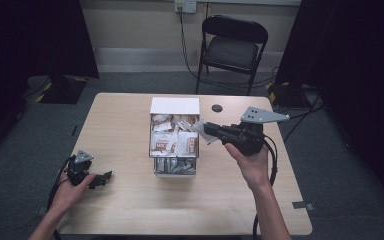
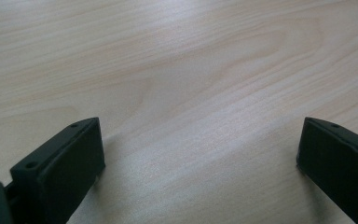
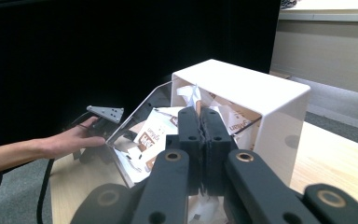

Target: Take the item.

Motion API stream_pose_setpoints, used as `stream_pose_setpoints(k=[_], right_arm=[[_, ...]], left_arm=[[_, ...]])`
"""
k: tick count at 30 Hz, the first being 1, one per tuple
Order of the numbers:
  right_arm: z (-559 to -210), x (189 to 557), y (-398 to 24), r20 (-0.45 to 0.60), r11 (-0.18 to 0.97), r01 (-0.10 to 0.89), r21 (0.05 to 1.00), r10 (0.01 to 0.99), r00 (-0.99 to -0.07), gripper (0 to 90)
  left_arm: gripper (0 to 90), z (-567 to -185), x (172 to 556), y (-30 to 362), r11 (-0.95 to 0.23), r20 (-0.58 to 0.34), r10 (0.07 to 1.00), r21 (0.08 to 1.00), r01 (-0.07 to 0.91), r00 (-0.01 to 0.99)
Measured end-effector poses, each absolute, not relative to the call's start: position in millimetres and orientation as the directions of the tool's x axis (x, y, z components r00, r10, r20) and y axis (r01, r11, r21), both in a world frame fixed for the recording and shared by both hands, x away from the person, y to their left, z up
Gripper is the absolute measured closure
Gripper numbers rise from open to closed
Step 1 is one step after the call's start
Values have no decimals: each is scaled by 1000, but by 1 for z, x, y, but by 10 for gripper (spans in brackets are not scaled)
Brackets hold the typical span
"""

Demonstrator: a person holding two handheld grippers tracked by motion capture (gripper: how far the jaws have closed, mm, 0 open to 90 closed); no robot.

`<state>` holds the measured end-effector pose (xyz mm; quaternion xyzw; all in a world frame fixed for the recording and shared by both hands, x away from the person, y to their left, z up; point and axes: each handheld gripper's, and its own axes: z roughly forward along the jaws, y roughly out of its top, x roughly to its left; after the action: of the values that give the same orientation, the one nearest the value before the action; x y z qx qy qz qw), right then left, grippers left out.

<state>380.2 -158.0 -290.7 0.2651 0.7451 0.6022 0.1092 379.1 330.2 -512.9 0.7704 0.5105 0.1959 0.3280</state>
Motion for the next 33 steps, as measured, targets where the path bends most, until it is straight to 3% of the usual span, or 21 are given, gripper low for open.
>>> stream_pose_setpoints(k=[33], right_arm=[[-308,386,-186,169,158,327,932,609,-775,891]], left_arm=[[2,-513,379,330,-263,-33,915,705,658,402]])
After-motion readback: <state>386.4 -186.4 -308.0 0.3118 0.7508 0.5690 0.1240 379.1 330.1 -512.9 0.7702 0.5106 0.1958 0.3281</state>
